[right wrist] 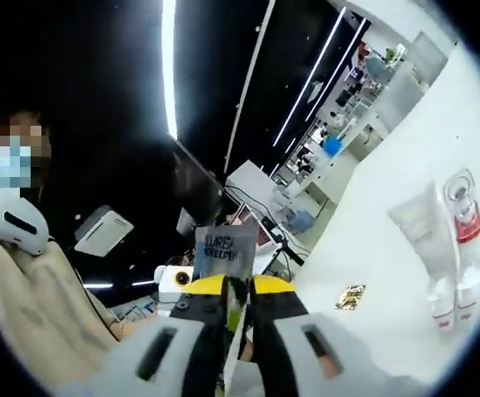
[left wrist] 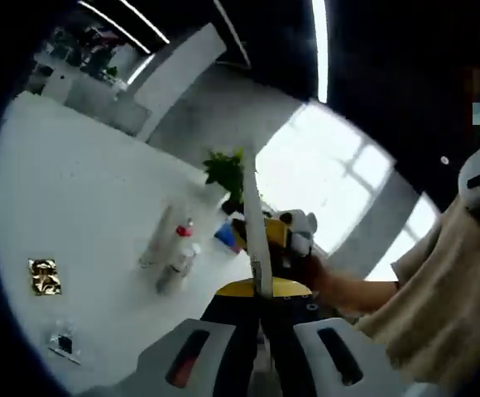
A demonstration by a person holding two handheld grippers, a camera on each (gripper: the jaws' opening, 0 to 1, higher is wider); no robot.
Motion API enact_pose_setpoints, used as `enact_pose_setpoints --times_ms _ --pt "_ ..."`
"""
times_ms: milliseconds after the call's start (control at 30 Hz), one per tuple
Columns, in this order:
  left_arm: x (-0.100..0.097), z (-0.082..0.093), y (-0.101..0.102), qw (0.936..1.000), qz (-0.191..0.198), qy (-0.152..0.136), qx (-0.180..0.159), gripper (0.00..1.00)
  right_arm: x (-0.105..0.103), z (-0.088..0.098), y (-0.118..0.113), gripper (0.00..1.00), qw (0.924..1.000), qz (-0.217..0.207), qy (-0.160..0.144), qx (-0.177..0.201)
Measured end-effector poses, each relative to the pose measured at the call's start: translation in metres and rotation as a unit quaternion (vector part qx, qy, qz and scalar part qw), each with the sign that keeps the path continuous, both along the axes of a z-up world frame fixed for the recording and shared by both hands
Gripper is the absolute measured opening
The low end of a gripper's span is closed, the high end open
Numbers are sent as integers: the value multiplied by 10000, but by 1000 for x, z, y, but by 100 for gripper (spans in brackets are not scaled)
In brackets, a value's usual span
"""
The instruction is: Arrange the skincare products in the storage area until every visible bottle or jar stands upright without overlapping.
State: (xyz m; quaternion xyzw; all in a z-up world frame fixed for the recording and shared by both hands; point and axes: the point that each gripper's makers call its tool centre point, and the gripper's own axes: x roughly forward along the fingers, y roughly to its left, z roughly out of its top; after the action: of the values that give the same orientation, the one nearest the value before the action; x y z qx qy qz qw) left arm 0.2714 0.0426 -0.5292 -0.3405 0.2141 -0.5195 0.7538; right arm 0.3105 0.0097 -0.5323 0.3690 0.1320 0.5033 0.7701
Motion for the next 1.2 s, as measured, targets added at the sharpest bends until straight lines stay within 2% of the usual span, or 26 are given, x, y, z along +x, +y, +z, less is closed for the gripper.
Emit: enact_pose_setpoints --times_ms 67,133,233,367,433,467,500,567,667,767,833,967,1067,1167,1200 --pt "5 4 5 9998 142 22 -147 0 -4 -3 2 17 9998 -49 113 133" --pt "8 6 8 9997 182 42 -161 0 -11 -9 5 18 9989 -54 349 298" --pt "12 7 10 9995 262 53 -174 0 -23 -17 11 16 9978 -16 506 422" --pt "20 5 13 9987 425 143 -227 0 -27 -19 14 10 9964 -96 611 578" --pt "22 3 13 9983 459 256 -241 0 -26 -16 10 6 9951 -149 642 739" --pt "25 -1 13 9979 510 351 -203 0 -26 -9 7 3 9928 -105 681 976" --pt "25 -2 12 9975 500 430 -241 0 -27 -12 7 2 9937 -122 674 886" --pt "27 -3 10 9969 510 533 -258 0 -26 -10 5 1 9932 -176 668 934" --pt "30 -6 5 9964 553 586 -251 0 -23 -14 0 1 9880 -350 933 1179" --pt "36 -14 0 9935 703 848 -273 2 -19 -19 -7 1 9801 -598 1225 1445" --pt "35 -21 -2 9921 719 989 -265 6 -18 -22 -10 1 9770 -713 1315 1519" --pt "26 -42 -4 9910 617 1192 -15 11 -13 -32 -18 1 9709 -976 1531 1560" --pt "20 -52 -3 9886 627 1368 14 10 -13 -38 -19 1 9729 -962 1604 1361" --pt "19 -54 0 9868 678 1467 -38 5 -13 -44 -17 1 9745 -945 1650 1188" --pt "20 -54 2 9855 742 1525 -113 2 -13 -51 -16 1 9759 -965 1687 992"
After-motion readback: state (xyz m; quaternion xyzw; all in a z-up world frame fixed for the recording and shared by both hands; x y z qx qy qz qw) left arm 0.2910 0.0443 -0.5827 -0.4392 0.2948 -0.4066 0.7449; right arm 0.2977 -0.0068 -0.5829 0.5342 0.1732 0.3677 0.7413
